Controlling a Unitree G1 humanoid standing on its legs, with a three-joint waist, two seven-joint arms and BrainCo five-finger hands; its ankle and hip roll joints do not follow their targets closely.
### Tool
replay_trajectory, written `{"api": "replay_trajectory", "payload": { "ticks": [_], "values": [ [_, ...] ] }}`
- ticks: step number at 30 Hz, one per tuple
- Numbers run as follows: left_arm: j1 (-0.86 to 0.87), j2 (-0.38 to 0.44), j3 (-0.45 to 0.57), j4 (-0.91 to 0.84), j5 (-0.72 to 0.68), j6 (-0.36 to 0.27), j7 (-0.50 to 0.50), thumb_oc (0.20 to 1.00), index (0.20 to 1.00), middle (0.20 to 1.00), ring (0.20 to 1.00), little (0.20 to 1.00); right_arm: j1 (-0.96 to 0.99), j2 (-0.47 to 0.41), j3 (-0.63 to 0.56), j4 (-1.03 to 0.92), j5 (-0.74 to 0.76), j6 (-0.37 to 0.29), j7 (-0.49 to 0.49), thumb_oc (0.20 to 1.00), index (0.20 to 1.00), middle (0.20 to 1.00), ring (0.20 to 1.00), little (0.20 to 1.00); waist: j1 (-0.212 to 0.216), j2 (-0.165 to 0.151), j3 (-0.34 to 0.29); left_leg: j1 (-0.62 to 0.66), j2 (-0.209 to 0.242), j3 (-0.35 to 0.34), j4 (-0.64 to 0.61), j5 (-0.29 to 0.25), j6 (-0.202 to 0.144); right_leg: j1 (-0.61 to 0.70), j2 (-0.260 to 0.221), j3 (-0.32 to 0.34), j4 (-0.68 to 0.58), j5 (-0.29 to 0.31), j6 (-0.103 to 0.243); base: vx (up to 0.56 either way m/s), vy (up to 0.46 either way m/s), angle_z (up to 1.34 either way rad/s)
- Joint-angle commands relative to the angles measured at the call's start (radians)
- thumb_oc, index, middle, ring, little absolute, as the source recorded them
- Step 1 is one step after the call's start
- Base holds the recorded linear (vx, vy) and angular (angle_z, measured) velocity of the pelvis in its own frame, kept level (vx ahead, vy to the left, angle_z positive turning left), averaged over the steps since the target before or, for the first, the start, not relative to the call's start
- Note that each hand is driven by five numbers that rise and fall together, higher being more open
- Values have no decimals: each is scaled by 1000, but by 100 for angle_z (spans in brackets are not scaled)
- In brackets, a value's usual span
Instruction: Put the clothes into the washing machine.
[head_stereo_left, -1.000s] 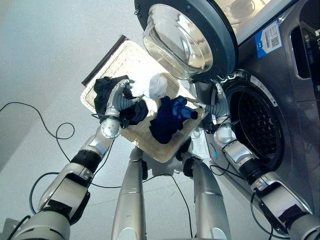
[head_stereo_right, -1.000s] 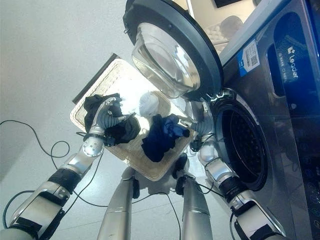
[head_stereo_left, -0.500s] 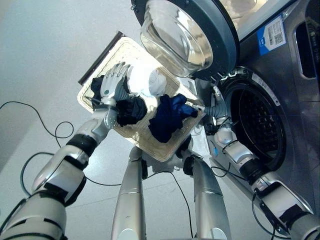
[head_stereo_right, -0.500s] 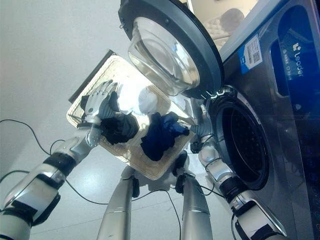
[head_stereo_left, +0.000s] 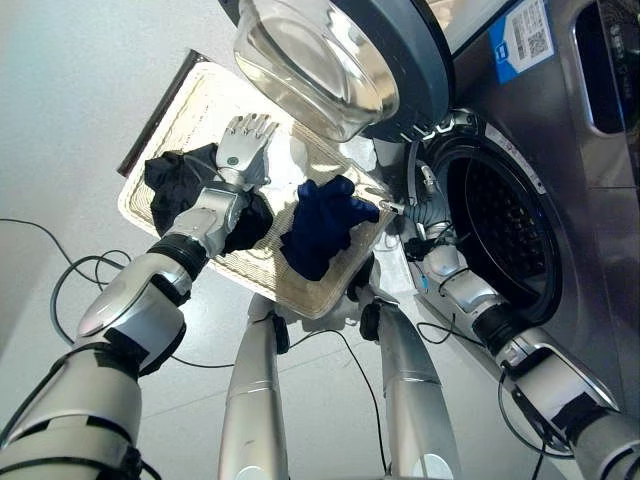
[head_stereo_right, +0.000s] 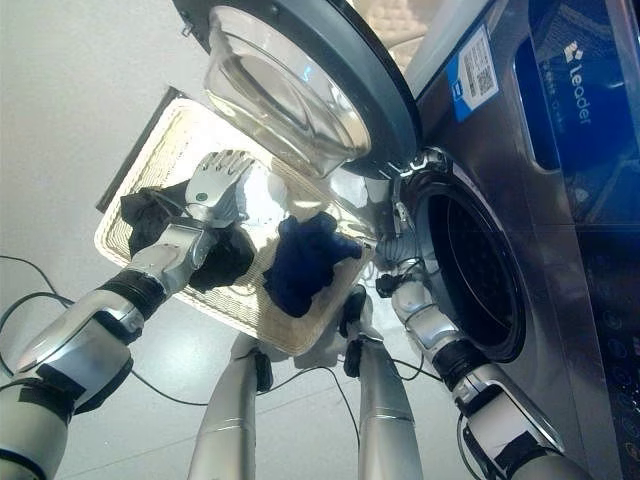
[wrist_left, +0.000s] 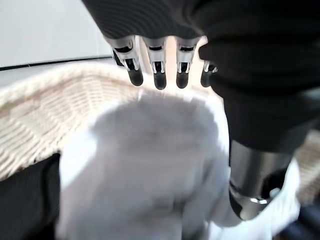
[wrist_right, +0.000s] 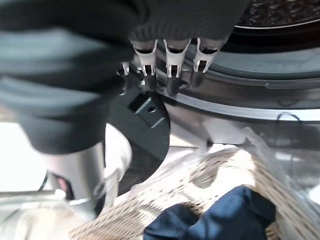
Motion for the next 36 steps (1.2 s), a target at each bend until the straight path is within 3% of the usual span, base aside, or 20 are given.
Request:
{"api": "replay_trajectory", "payload": {
  "ticks": [1,9,12,20,27,28,29,36],
  "values": [
    [-46,-32,25,47,26,32,-2,1000,1000,1000,1000,1000,3,-17,-3,-16,40,-53,-22,1000,1000,1000,1000,1000,-12,33,-26,-26,-14,83,22,-51,-72,-3,30,3,-85,76,144,-6,7,-5],
    [-91,-50,7,110,-13,90,-44,1000,1000,1000,1000,1000,-19,-15,-3,-18,63,-71,-38,1000,1000,1000,1000,1000,-30,24,-26,-89,-11,93,29,-39,-78,-62,35,14,-98,99,146,-2,2,-1],
    [-125,-54,-3,150,-16,146,-108,1000,1000,1000,1000,1000,-36,-10,-3,-20,82,-80,-47,1000,1000,1000,1000,1000,-39,18,-26,-130,-10,93,21,-26,-81,-101,40,26,-121,120,149,0,0,0],
    [-148,-58,-13,183,-20,192,-116,1000,1000,1000,1000,1000,-46,-1,-7,-30,111,-97,-62,1000,1000,1000,1000,1000,-47,10,-26,-180,-7,89,14,-19,-83,-148,42,36,-147,143,156,0,0,0],
    [-159,-69,-19,240,-37,245,-250,1000,1000,1000,1000,1000,-56,3,-20,-26,135,-142,-80,1000,1000,1000,1000,1000,-55,3,-26,-216,-9,81,26,-17,-80,-179,42,44,-150,156,158,0,0,0],
    [-159,-69,-20,243,-39,247,-260,875,875,875,875,875,-57,3,-20,-26,134,-145,-81,1000,1000,1000,1000,1000,-55,2,-26,-216,-9,80,26,-17,-80,-179,42,44,-151,156,158,0,0,0],
    [-159,-70,-23,250,-52,250,-294,200,200,200,200,200,-60,3,-22,-29,133,-150,-87,1000,1000,1000,1000,1000,-56,2,-26,-216,-11,80,24,-17,-79,-180,42,45,-153,159,159,0,0,0],
    [-163,-78,-22,273,-49,252,-341,200,200,200,200,200,-76,10,-34,-28,147,-147,-95,1000,1000,1000,1000,1000,-54,2,-26,-214,-9,82,31,-19,-77,-179,39,41,-144,158,161,0,0,0]
  ]
}}
